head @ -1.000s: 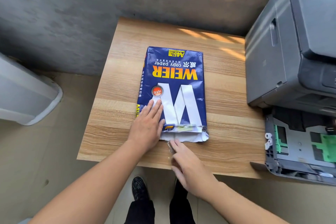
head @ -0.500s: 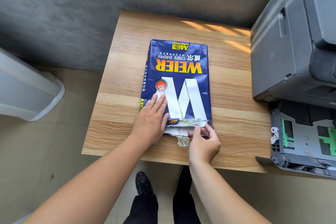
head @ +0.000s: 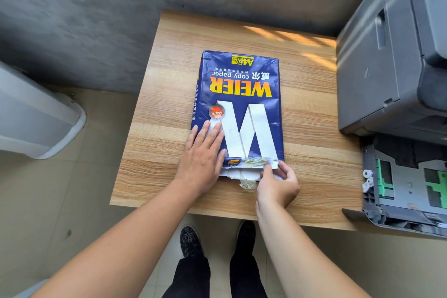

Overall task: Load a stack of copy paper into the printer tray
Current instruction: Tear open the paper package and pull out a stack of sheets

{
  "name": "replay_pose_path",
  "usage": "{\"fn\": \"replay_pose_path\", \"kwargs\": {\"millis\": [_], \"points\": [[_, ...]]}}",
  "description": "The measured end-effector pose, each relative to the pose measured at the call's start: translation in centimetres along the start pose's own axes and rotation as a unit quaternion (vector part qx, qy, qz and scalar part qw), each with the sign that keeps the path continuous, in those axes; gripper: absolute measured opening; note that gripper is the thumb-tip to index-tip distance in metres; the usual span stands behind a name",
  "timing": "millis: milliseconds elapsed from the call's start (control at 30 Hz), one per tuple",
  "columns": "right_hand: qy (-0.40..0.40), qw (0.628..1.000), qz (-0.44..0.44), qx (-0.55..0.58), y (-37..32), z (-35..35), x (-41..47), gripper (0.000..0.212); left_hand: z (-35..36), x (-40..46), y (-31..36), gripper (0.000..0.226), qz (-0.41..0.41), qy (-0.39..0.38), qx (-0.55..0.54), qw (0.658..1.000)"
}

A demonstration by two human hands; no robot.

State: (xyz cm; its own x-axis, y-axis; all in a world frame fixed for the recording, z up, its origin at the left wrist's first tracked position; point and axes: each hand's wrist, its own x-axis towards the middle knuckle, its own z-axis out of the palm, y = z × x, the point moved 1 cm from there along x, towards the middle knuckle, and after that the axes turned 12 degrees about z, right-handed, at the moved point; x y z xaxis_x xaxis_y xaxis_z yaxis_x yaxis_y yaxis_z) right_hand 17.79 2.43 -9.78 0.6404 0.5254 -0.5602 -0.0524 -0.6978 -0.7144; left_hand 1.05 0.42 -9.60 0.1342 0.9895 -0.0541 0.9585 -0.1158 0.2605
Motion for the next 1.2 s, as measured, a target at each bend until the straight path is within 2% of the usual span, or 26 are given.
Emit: {"fn": "replay_pose_path", "kwargs": {"millis": [367, 433, 600, 733, 900, 967, 1100, 1200], "points": [[0.006, 0.981, -0.148, -0.128, -0.6, -1.2, 0.0, 0.01, -0.1, -0.2, 0.6, 0.06, -0.03, -0.033, -0.022, 0.999], [-0.001, 0.982, -0.141, -0.123, -0.5, -1.3, 0.2, 0.011, -0.1, -0.2, 0.6, 0.058, -0.032, -0.038, -0.032, 0.998], [-0.025, 0.995, -0.062, -0.067, -0.6, -0.9, 0.5, 0.009, -0.1, -0.4, 0.4, 0.062, -0.025, -0.034, -0.02, 0.999], [-0.115, 0.992, 0.04, 0.043, -0.9, -1.2, 1.0, 0.013, -0.1, -0.6, 0.2, 0.061, -0.024, -0.038, -0.012, 0.999], [-0.236, 0.964, 0.106, 0.064, -1.1, -3.3, 1.1, 0.031, -0.5, -0.7, 0.3, 0.056, -0.025, -0.036, -0.022, 0.999], [-0.295, 0.948, 0.12, 0.031, -0.9, -4.9, 1.3, 0.033, -0.7, -0.6, 0.3, 0.056, -0.028, -0.034, -0.028, 0.999], [-0.389, 0.912, 0.115, -0.062, -0.5, -9.4, 1.2, 0.023, -0.5, -0.6, 0.1, 0.056, -0.032, -0.02, -0.044, 0.998], [-0.43, 0.883, 0.15, -0.113, -0.8, -10.8, 1.1, 0.022, 0.0, -0.9, 0.0, 0.057, -0.034, -0.013, -0.051, 0.998]]}}
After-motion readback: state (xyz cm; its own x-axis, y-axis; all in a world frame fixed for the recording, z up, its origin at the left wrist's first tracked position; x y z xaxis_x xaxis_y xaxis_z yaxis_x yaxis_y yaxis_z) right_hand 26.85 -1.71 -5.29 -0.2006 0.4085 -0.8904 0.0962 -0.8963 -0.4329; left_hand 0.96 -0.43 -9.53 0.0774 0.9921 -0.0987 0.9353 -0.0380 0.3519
